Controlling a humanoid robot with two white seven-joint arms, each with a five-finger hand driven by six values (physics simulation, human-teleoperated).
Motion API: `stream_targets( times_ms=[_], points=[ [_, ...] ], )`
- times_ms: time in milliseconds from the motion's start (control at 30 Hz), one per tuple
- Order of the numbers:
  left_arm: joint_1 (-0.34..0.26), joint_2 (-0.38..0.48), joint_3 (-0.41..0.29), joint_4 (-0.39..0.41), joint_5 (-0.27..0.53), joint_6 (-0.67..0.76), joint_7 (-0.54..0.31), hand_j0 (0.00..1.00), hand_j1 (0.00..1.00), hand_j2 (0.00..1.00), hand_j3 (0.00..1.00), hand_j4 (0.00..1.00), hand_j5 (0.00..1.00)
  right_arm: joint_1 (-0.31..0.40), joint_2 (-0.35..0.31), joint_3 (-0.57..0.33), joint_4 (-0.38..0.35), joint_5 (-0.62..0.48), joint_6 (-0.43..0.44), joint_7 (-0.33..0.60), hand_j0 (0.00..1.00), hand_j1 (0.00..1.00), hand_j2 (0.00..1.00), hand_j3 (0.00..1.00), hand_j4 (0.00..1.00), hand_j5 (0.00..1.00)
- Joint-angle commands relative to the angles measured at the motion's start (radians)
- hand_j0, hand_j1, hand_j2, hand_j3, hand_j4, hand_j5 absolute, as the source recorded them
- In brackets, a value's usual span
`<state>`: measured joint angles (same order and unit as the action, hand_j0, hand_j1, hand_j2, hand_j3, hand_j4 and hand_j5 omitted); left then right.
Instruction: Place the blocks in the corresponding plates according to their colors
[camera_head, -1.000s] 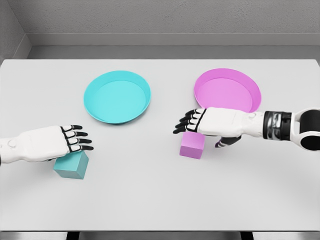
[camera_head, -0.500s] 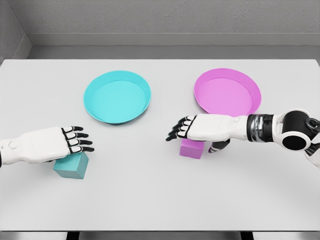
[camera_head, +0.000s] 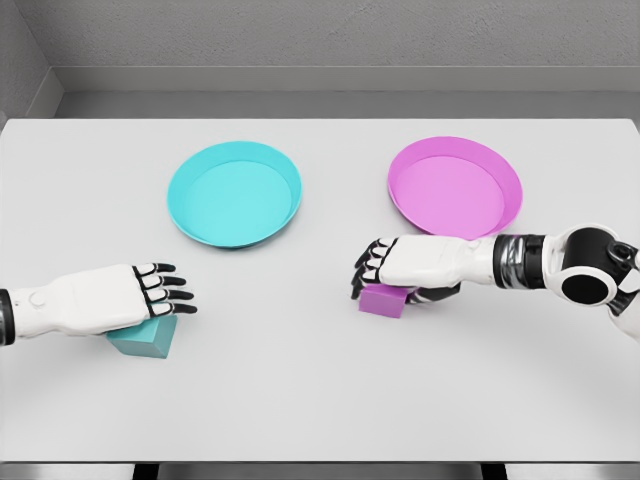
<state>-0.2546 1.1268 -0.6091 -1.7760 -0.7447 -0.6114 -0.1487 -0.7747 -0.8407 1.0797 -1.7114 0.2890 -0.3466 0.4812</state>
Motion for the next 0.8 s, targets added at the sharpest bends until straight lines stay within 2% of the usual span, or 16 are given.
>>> stream_targets(
  times_ms=[0, 200, 433, 533, 667, 767],
  points=[
    [0.000, 0.004, 0.000, 0.000, 0.005, 0.001, -0.020, 1.00, 1.00, 1.00, 1.00, 1.00, 1.00, 0.000, 0.000, 0.003, -0.001, 0.002, -0.002, 0.002, 0.51, 0.51, 0.51, 0.51, 0.51, 0.51],
    [0.006, 0.007, 0.000, -0.002, 0.005, 0.001, -0.032, 1.00, 1.00, 1.00, 1.00, 1.00, 1.00, -0.002, 0.000, 0.000, -0.002, 0.002, -0.002, 0.002, 0.50, 0.50, 0.50, 0.50, 0.50, 0.50],
    [0.005, 0.004, 0.002, -0.003, 0.013, 0.001, -0.023, 1.00, 1.00, 1.00, 1.00, 1.00, 1.00, -0.052, 0.002, -0.017, -0.005, -0.001, 0.000, -0.001, 0.50, 0.50, 0.50, 0.50, 0.50, 0.50],
    [0.005, 0.004, 0.002, -0.003, 0.021, 0.001, -0.022, 0.91, 0.91, 0.91, 0.91, 0.91, 0.91, -0.054, 0.003, -0.046, -0.008, -0.002, 0.000, -0.001, 0.50, 0.50, 0.50, 0.50, 0.50, 0.50],
    [0.003, 0.005, 0.003, -0.003, 0.025, 0.001, -0.022, 0.76, 0.76, 0.76, 0.76, 0.76, 0.76, -0.055, 0.002, -0.076, -0.004, -0.004, 0.000, -0.001, 0.50, 0.50, 0.50, 0.50, 0.50, 0.50],
    [0.002, 0.010, 0.005, -0.003, 0.036, 0.001, -0.023, 0.67, 0.67, 0.67, 0.67, 0.67, 0.67, -0.064, 0.002, -0.090, -0.001, -0.002, 0.060, -0.001, 0.50, 0.50, 0.50, 0.50, 0.50, 0.50]
  ],
)
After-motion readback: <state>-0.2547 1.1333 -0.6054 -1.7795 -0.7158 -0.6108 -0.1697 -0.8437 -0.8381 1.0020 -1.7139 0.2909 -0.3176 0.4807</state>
